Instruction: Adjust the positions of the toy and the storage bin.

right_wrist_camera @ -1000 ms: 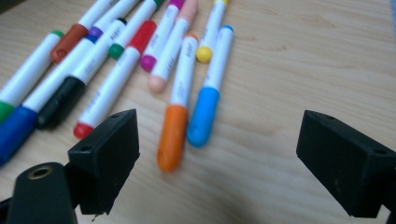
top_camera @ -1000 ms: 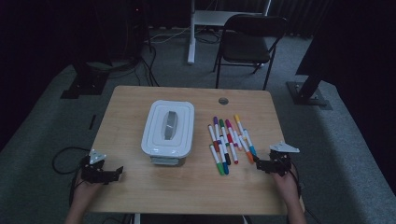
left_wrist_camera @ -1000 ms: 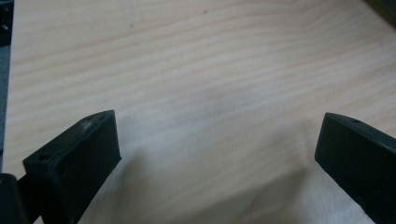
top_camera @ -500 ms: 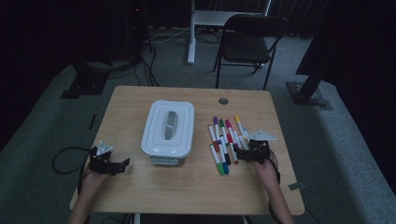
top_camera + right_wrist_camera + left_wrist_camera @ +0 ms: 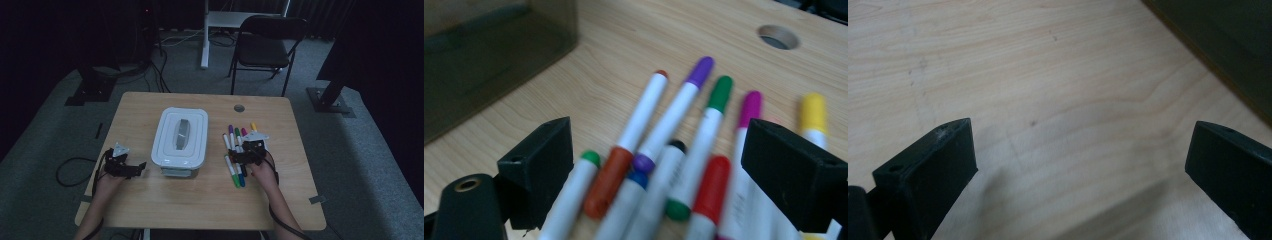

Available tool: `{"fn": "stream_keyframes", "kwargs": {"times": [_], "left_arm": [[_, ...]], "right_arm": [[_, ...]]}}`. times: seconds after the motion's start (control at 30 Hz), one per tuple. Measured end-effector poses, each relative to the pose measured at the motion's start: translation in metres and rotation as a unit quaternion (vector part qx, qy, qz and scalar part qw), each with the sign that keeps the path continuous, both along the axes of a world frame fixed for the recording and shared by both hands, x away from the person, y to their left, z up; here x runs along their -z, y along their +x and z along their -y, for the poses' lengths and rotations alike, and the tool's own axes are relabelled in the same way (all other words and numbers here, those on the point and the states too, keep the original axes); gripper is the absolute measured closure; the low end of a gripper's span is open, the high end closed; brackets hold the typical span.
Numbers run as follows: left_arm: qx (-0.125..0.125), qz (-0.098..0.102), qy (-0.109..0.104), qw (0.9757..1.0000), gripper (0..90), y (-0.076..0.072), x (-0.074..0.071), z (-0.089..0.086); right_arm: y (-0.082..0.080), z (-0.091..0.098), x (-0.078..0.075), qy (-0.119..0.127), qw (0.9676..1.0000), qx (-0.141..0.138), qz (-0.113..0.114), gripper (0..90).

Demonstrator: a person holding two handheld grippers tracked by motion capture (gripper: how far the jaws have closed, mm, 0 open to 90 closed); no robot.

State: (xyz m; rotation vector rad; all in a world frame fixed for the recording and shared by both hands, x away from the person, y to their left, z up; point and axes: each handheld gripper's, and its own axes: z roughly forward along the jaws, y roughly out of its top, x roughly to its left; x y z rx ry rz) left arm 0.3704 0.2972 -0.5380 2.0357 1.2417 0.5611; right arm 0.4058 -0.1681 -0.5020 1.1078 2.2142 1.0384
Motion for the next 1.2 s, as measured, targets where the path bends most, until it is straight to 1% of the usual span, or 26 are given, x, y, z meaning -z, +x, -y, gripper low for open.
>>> {"fn": "stream_keyframes", "kwargs": {"times": [0.03, 0.17, 0.2, 0.23, 0.3, 0.37, 0.43, 0.47, 0.53, 0.57, 0.6, 0.67, 0.73, 0.77, 0.8, 0.87, 0.9, 0.93, 0.97, 1.1, 1.13, 1.2], "left_arm": [[0.002, 0.002, -0.002, 1.0, 0.6, 0.002, 0.0, 0.001], [0.009, 0.009, -0.009, 0.9999, 0.6, 0.012, -0.002, 0.006], [0.009, 0.008, -0.011, 0.9999, 0.6, 0.015, -0.002, 0.007], [0.009, 0.008, -0.009, 0.9999, 0.6, 0.018, -0.002, 0.008], [0.011, 0.009, -0.005, 0.9999, 0.6, 0.023, -0.004, 0.011], [0.014, 0.011, -0.01, 0.9998, 0.6, 0.027, -0.005, 0.013], [0.017, 0.011, -0.003, 0.9998, 0.6, 0.031, -0.006, 0.016], [0.021, 0.01, 0.0, 0.9997, 0.6, 0.033, -0.006, 0.017], [0.022, 0.009, 0.004, 0.9997, 0.6, 0.039, -0.006, 0.018], [0.022, 0.009, 0.004, 0.9997, 0.6, 0.039, -0.006, 0.018], [0.02, 0.01, -0.005, 0.9998, 0.6, 0.046, -0.007, 0.018], [0.018, 0.012, -0.011, 0.9997, 0.6, 0.051, -0.007, 0.018], [0.017, 0.012, -0.009, 0.9997, 0.6, 0.053, -0.007, 0.019], [0.017, 0.01, -0.012, 0.9997, 0.6, 0.059, -0.007, 0.021], [0.021, 0.009, -0.011, 0.9997, 0.6, 0.062, -0.008, 0.022], [0.025, 0.002, -0.021, 0.9995, 0.6, 0.066, -0.008, 0.024], [0.028, -0.001, -0.021, 0.9994, 0.6, 0.068, -0.008, 0.025], [0.031, -0.002, -0.019, 0.9994, 0.6, 0.07, -0.008, 0.026], [0.033, -0.004, -0.018, 0.9993, 0.6, 0.071, -0.008, 0.026], [0.035, 0.0, -0.021, 0.9992, 0.5, 0.074, -0.012, 0.028], [0.035, 0.007, -0.024, 0.9991, 0.6, 0.075, -0.015, 0.029], [0.037, 0.01, -0.028, 0.9989, 0.5, 0.075, -0.017, 0.031]], "right_arm": [[0.005, -0.009, 0.0, -0.001, 1.0, -0.006, -0.005, 13.1], [0.011, -0.021, 0.0, 0.0, 0.9999, -0.014, -0.007, 13.1], [0.016, -0.028, 0.001, -0.004, 0.9998, -0.018, -0.009, 13.1], [0.016, -0.028, 0.001, -0.004, 0.9998, -0.018, -0.009, 13.1], [0.023, -0.033, 0.001, -0.012, 0.9998, -0.01, -0.008, 13.2], [0.033, -0.04, 0.003, -0.017, 0.9998, -0.006, -0.011, 13.2], [0.035, -0.043, 0.004, -0.021, 0.9997, -0.004, -0.012, 13.2], [0.04, -0.047, 0.004, -0.022, 0.9997, -0.006, -0.014, 13.2], [0.044, -0.05, 0.004, -0.02, 0.9997, -0.007, -0.013, 13.2], [0.044, -0.05, 0.004, -0.02, 0.9997, -0.007, -0.013, 13.2], [0.05, -0.057, 0.004, -0.012, 0.9998, -0.008, -0.017, 13.2], [0.054, -0.062, 0.002, -0.006, 0.9997, -0.013, -0.019, 13.2], [0.055, -0.065, 0.001, -0.01, 0.9997, -0.014, -0.016, 13.2], [0.059, -0.07, 0.001, -0.013, 0.9996, -0.02, -0.017, 13.8], [0.061, -0.071, 0.001, -0.012, 0.9994, -0.022, -0.023, 13.9], [0.065, -0.073, 0.001, -0.004, 0.999, -0.027, -0.035, 14.2], [0.065, -0.075, 0.002, -0.012, 0.999, -0.026, -0.033, 14.2], [0.066, -0.076, 0.002, -0.026, 0.999, -0.022, -0.029, 14.2], [0.067, -0.078, 0.002, -0.03, 0.999, -0.021, -0.027, 14.1], [0.073, -0.079, 0.002, -0.018, 0.999, -0.018, -0.038, 14.1], [0.075, -0.08, 0.001, -0.009, 0.9989, -0.018, -0.043, 14.1], [0.076, -0.082, -0.001, 0.008, 0.9986, -0.021, -0.048, 16.0]]}}
